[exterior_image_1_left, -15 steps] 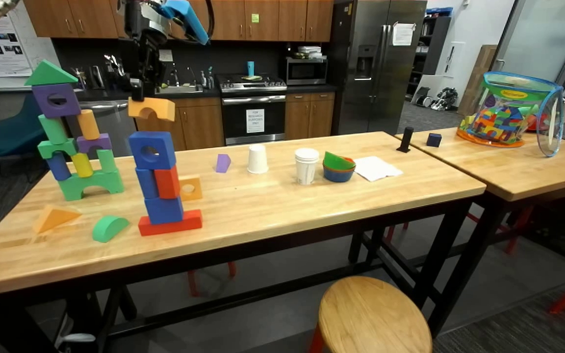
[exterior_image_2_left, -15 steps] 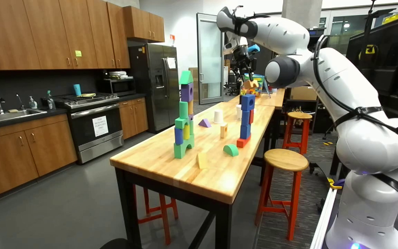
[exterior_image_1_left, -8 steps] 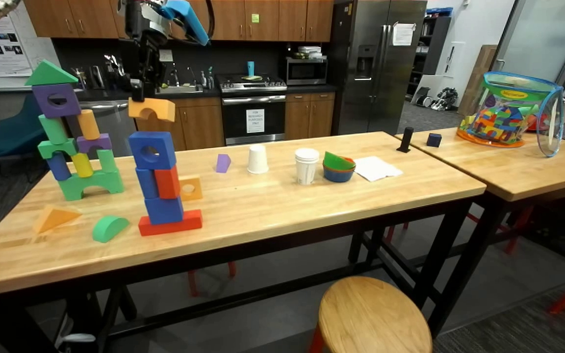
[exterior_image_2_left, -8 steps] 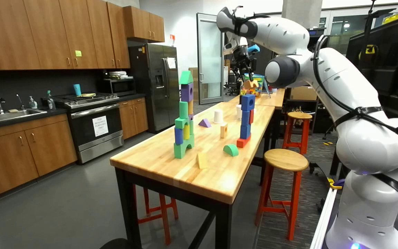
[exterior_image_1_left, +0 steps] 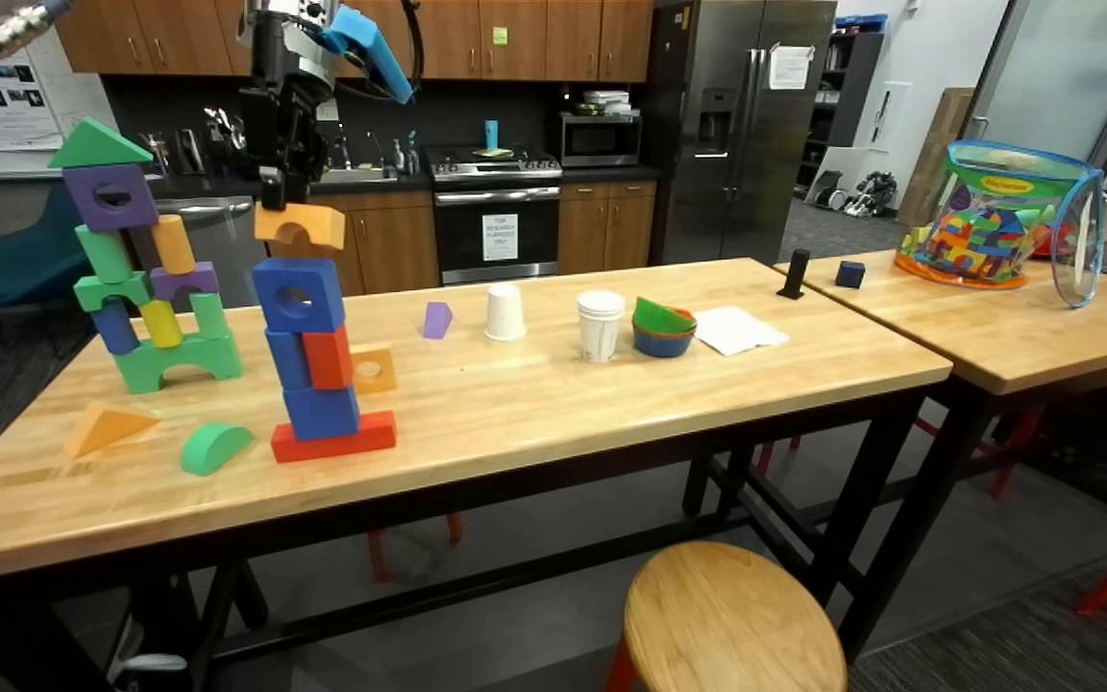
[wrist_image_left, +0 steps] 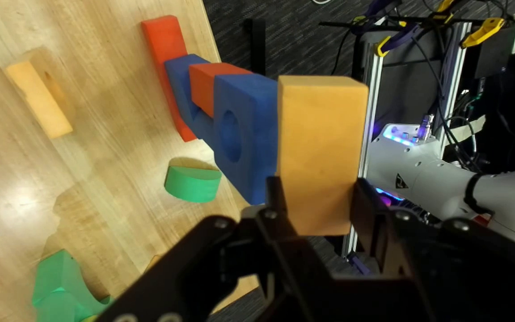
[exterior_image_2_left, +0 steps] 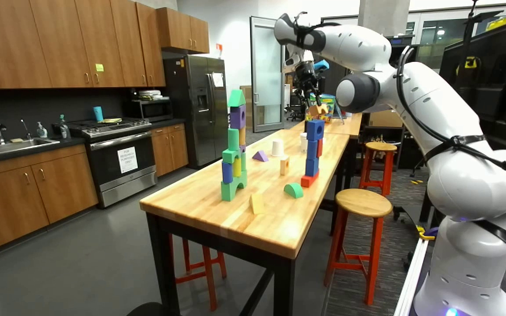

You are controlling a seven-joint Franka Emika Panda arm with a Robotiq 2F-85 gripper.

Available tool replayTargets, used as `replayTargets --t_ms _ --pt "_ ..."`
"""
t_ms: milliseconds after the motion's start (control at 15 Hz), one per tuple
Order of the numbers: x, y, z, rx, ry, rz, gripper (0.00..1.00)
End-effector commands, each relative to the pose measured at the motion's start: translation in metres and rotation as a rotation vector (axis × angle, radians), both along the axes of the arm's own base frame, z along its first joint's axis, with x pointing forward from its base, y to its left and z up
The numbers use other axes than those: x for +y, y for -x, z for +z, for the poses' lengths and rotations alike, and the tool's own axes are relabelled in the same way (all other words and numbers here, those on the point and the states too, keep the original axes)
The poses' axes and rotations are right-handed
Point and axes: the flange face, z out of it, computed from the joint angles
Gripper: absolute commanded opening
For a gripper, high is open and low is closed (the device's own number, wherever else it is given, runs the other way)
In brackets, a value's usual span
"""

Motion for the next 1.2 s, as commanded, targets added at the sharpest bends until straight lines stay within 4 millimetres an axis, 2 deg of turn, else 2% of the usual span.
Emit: replayTargets --t_ms 0,533,800,867,1067,1133 --pt "0.004 0.005 0.018 -0.03 0.018 -0.007 0.15" --pt "0.003 -0.001 0.033 -0.12 0.065 0.01 0.15" --pt "0.001 -0.005 0.034 -0.139 0.087 0.021 0.15" --pt "-0.003 -0.006 0.025 -0.126 0.069 0.014 0.4" --pt "-0.003 -0.007 0.025 -0.129 0.071 0.015 0.4" --pt "-0.003 -0.007 0.025 -0.129 0.071 0.015 0.15"
